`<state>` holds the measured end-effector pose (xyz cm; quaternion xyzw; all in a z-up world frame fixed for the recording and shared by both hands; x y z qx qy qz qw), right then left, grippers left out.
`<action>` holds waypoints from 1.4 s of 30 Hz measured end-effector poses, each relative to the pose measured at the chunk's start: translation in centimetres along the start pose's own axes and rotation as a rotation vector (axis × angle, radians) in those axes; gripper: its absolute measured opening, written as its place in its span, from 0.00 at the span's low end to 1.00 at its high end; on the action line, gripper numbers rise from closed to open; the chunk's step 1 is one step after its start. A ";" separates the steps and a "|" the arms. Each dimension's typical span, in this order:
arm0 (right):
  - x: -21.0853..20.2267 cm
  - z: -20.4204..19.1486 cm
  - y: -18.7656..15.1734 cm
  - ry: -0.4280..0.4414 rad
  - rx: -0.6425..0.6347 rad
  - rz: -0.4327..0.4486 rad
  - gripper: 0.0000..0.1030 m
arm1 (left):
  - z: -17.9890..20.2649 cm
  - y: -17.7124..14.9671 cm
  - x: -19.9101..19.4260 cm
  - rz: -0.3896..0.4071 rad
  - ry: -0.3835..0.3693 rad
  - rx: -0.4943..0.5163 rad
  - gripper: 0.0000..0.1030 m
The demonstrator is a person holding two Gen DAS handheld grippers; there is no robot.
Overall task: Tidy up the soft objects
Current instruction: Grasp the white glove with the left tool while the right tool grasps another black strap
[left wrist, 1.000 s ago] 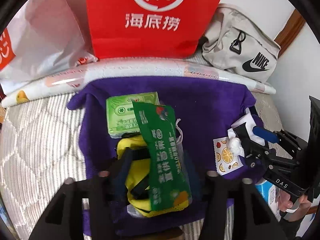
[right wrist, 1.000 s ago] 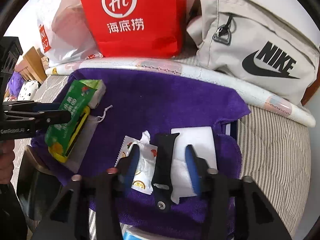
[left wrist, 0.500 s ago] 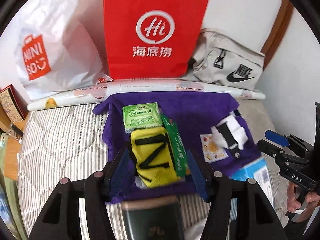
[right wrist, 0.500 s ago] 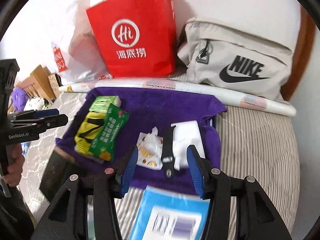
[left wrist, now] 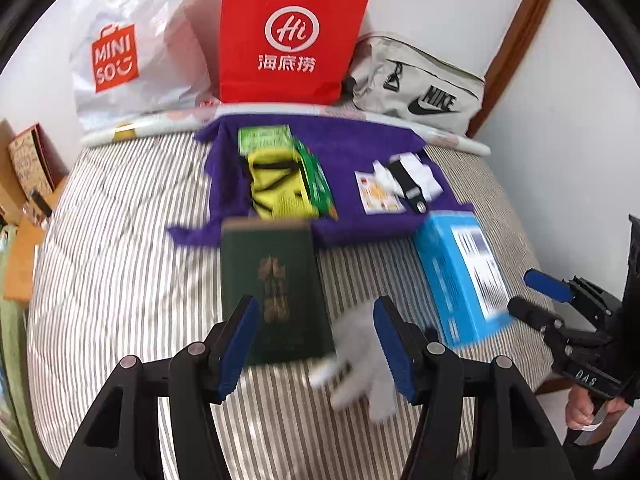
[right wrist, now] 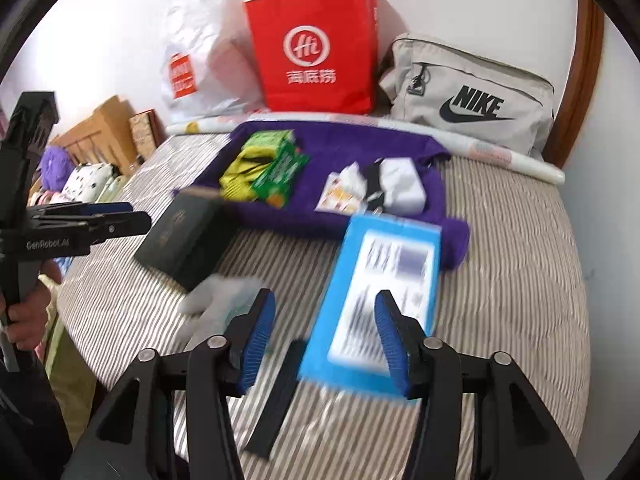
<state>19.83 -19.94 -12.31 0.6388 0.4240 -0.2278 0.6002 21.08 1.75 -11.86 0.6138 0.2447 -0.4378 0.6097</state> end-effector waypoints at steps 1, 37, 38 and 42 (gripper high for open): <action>-0.2 -0.4 -1.2 0.009 -0.009 -0.006 0.58 | 0.0 -0.5 -0.2 0.003 0.004 -0.002 0.56; 5.1 -0.1 -13.0 -0.006 0.035 -0.070 0.23 | 6.2 -6.7 7.6 -0.078 -0.024 0.085 0.56; 5.2 -0.2 -13.0 -0.008 0.030 -0.063 0.23 | 6.4 -6.6 8.0 -0.083 -0.017 0.087 0.56; 5.4 -0.4 -12.8 -0.030 0.000 -0.036 0.21 | 6.4 -6.8 9.3 -0.074 0.050 0.094 0.29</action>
Point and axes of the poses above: each gripper's, at about its wrist camera, not at the fingertips, and x roughly the way its jaws point, z to its right, y to its top, the point moved 6 cm from there along x, roughly the way its jaws point, and after that the axes turned 8 degrees about x, right-handed, at the moved point
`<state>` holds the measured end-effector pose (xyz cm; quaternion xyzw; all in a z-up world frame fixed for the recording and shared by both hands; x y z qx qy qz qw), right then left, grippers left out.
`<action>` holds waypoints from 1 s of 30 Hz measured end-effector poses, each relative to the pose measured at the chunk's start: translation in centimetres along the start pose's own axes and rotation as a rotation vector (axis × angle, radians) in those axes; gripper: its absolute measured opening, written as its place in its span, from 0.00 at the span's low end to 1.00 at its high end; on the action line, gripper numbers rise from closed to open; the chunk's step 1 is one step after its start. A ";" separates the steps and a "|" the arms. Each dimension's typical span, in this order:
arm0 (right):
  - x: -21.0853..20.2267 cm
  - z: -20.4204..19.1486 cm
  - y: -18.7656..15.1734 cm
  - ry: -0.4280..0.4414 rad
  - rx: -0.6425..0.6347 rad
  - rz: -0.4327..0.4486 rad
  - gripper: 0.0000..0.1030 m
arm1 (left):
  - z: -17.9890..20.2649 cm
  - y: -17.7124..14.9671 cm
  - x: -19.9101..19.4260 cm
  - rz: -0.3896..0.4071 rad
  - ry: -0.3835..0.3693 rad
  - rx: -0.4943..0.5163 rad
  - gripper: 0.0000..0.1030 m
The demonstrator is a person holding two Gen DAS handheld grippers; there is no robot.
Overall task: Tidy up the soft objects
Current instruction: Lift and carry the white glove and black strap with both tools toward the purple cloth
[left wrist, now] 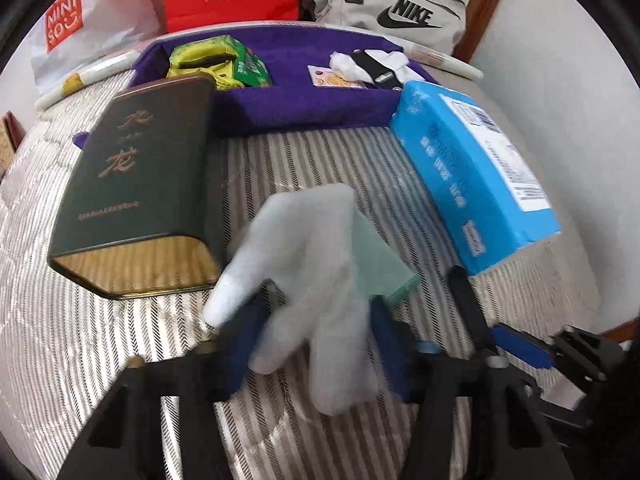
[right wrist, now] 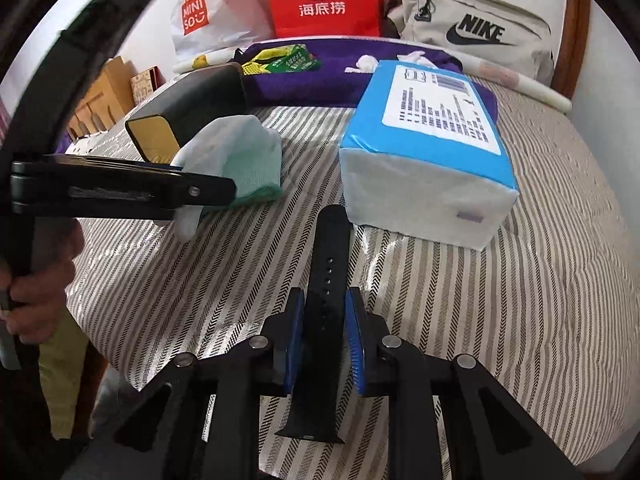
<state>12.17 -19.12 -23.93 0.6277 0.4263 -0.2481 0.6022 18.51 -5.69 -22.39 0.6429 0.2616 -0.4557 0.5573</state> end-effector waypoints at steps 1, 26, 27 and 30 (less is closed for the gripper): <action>0.0 0.0 0.0 -0.002 -0.005 0.002 0.20 | 0.1 -0.1 0.0 -0.003 0.002 0.012 0.20; -1.2 2.3 -0.9 -0.023 0.067 -0.013 0.33 | -6.3 -7.1 -5.1 0.018 -0.026 -0.088 0.64; -1.2 2.1 -1.0 -0.026 0.060 -0.010 0.35 | -5.9 -6.7 -5.0 0.024 -0.015 -0.073 0.64; -1.0 1.8 -1.0 -0.043 0.037 0.005 0.36 | -5.0 -5.7 -3.7 -0.008 0.008 -0.057 0.65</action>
Point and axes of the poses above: each gripper's, at about its wrist camera, not at the fingertips, and x roughly the way its jaws point, z to its right, y to its top, the point moved 6 cm from there along x, roughly the way its jaws point, and after that the axes turned 8 degrees about x, right-handed, at the moved point
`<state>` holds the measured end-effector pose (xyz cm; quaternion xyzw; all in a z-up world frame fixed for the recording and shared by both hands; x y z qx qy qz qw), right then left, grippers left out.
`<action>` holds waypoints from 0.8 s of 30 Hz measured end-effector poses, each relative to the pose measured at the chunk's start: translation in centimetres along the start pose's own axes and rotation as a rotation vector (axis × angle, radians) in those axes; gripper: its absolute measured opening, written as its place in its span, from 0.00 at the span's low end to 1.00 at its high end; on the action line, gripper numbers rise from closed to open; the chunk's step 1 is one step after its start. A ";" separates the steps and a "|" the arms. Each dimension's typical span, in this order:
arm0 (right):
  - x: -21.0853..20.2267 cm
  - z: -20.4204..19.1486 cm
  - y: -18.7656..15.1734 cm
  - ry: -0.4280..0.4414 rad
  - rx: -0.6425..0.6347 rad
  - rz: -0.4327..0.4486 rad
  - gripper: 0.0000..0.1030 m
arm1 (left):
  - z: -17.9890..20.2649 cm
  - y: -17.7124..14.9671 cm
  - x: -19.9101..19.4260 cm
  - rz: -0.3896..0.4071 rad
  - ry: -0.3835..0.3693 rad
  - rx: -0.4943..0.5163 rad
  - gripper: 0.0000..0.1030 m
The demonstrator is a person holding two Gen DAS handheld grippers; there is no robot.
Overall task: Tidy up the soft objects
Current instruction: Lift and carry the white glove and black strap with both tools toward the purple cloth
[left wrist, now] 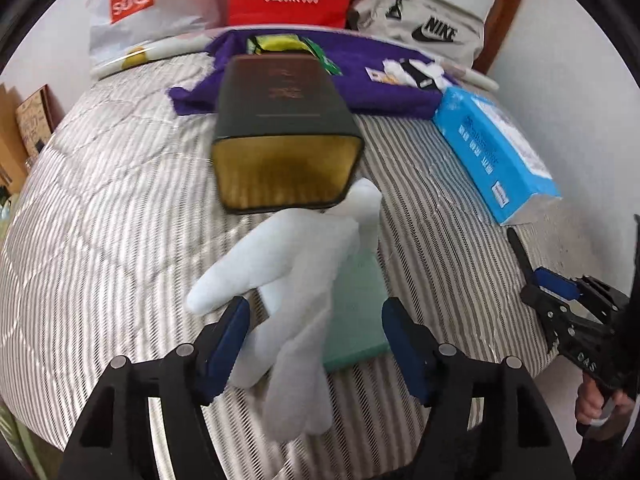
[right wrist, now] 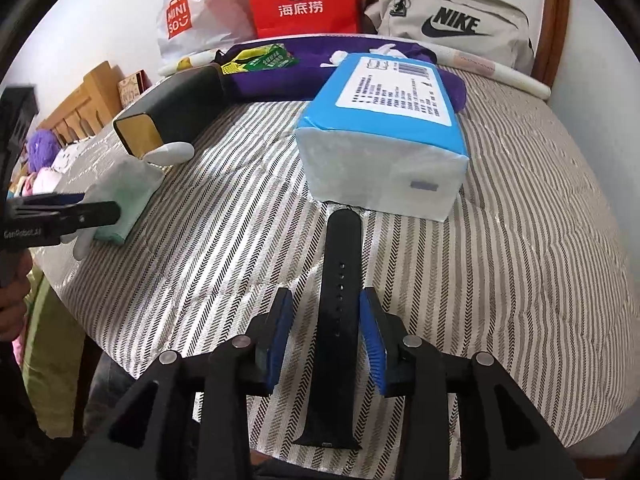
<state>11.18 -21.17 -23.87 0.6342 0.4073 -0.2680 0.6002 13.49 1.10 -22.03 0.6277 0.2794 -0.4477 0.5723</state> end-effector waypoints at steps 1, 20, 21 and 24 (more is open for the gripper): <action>0.0 0.1 0.0 -0.002 -0.003 0.002 0.36 | 0.2 0.2 0.4 -0.006 0.015 -0.002 0.65; -0.6 1.2 0.0 0.003 0.038 0.022 0.20 | 0.4 0.1 -0.2 0.088 0.025 -0.024 0.14; -0.8 1.3 0.0 0.012 0.044 0.023 0.20 | 0.3 0.1 -0.4 0.090 0.007 -0.036 0.14; -1.3 1.5 0.1 0.011 0.050 0.030 0.20 | -0.2 -0.1 -1.0 0.096 -0.022 -0.065 0.14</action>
Point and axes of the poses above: each gripper's, at about its wrist camera, not at the fingertips, and x roughly the way its jaws point, z to its right, y to its top, the point moved 6 cm from there along x, roughly the way its jaws point, and after that the axes turned 8 degrees about x, right-handed, at the moved point
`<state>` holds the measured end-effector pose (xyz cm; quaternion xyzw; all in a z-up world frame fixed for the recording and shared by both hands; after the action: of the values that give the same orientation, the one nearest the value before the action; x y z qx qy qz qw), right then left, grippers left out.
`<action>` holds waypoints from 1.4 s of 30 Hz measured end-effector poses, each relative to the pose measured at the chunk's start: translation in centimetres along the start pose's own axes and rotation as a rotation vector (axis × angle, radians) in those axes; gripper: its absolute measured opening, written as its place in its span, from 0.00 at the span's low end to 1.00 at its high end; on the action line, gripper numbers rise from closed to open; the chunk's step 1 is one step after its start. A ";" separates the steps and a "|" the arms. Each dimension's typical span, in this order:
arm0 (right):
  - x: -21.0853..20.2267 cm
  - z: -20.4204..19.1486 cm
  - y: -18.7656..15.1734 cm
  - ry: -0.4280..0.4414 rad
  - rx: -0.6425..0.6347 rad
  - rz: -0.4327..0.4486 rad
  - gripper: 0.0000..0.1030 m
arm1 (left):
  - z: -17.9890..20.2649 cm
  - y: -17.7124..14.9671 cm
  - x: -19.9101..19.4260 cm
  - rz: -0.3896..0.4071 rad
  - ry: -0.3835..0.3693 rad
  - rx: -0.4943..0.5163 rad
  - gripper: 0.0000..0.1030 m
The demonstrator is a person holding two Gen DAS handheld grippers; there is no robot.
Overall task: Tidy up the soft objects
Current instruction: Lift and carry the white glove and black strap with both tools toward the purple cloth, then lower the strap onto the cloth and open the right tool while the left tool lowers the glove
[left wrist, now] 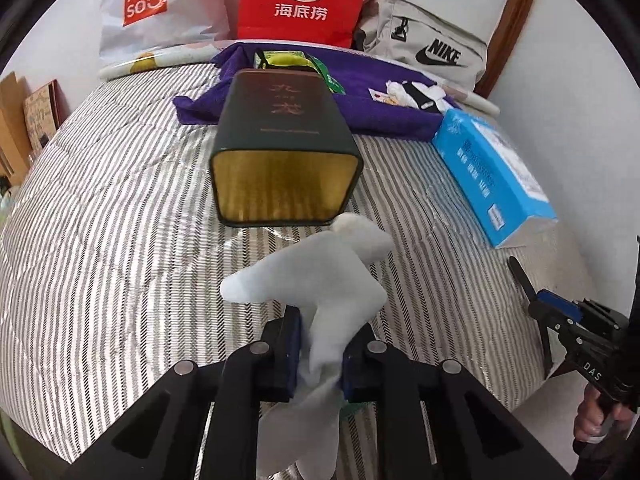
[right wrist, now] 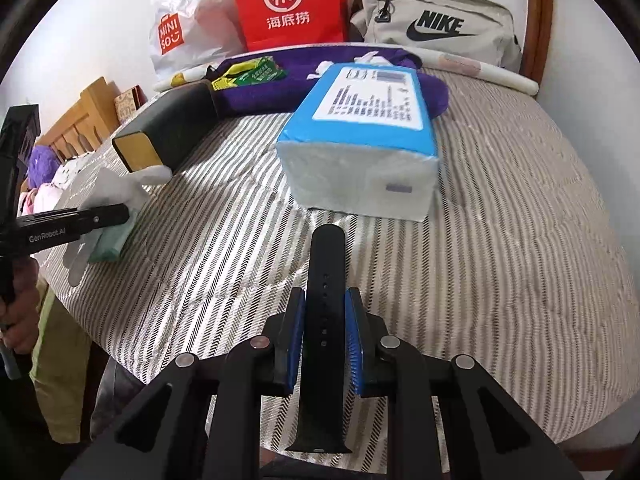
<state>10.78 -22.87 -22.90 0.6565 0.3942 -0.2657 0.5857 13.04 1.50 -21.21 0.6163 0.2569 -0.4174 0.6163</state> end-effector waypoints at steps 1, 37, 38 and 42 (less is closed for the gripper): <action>-0.3 0.1 0.1 -0.005 -0.001 0.003 0.20 | -0.2 0.0 -0.2 0.000 0.003 -0.005 0.14; -5.6 -2.9 12.6 0.090 -0.060 0.144 0.20 | -2.4 10.2 -6.8 0.130 0.008 -0.036 0.14; -5.4 -3.0 13.4 0.090 -0.063 0.146 0.20 | -2.5 10.6 -6.7 0.131 0.009 -0.038 0.14; -4.5 -3.2 15.5 0.087 -0.077 0.152 0.20 | -2.9 12.4 -5.9 0.132 0.022 -0.035 0.14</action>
<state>20.83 -20.76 -10.02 0.6726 0.3780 -0.1764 0.6113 20.88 4.14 -9.82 0.6256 0.2299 -0.3643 0.6504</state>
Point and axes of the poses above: each gripper's, at about its wrist camera, not at the fingertips, and x roughly the way its jaws point, z to its right, y to its top, the point moved 6 cm from there along x, roughly the way its jaws point, and after that the axes turned 8 degrees about x, right-handed, at the moved point
